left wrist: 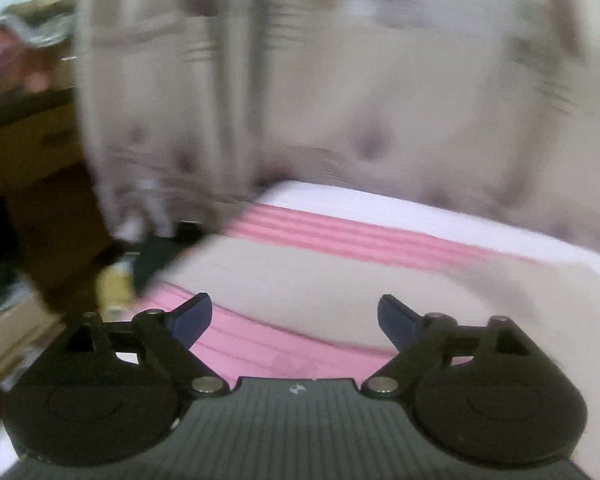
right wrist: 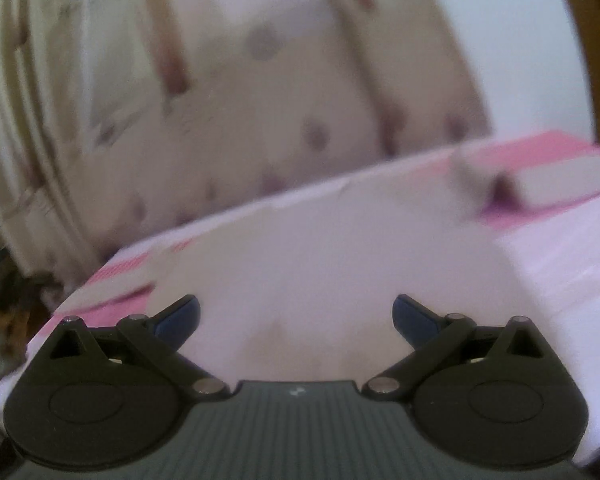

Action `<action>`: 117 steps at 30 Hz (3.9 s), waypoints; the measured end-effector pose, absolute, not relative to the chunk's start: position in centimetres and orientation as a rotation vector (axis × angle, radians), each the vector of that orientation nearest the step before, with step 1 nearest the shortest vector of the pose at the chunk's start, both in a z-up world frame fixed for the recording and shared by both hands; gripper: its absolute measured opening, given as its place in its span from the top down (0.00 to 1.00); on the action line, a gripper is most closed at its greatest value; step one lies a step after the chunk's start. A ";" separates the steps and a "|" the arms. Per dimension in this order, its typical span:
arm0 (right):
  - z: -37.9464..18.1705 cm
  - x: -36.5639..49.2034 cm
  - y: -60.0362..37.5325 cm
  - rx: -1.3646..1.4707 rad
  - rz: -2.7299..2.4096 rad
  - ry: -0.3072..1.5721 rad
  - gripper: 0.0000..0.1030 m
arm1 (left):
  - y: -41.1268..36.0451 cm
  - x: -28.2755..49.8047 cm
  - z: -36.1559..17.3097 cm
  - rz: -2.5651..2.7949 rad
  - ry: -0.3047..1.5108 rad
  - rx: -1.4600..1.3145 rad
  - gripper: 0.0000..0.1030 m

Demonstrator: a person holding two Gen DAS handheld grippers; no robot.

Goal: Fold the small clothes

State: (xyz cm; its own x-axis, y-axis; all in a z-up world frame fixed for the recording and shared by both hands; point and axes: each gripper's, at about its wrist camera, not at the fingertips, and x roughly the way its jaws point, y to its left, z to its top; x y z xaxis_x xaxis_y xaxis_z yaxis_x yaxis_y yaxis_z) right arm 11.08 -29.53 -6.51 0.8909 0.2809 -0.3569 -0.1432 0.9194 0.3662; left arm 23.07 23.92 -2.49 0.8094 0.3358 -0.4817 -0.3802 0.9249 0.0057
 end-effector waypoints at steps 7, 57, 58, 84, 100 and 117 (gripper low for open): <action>-6.2 14.1 -42.2 0.425 0.032 0.380 0.00 | 13.0 23.0 -6.9 0.209 0.488 -0.002 0.13; -13.7 23.1 -73.3 0.768 -0.474 0.427 0.87 | 10.2 25.3 -8.2 0.427 0.624 0.149 0.00; -13.5 23.0 -73.2 0.778 -0.475 0.415 0.87 | 10.2 25.3 -8.2 0.426 0.624 0.147 0.00; 1.9 36.2 -33.0 0.936 0.464 0.299 0.87 | 13.6 23.0 -7.2 0.384 0.494 -0.132 0.00; -5.8 39.5 -10.8 0.733 0.591 0.599 0.87 | 17.0 22.2 -7.6 0.333 0.466 -0.389 0.00; -9.0 39.3 -7.6 0.551 0.617 0.727 0.66 | 17.6 22.1 -7.7 0.331 0.466 -0.445 0.00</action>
State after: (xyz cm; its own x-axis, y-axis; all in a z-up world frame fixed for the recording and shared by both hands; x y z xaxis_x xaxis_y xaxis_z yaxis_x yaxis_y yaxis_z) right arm 39.28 -7.55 -9.05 0.5895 0.6804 -0.4354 -0.3185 0.6911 0.6488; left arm 22.11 17.65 -7.74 0.8436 0.2032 -0.4970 -0.4019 0.8528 -0.3336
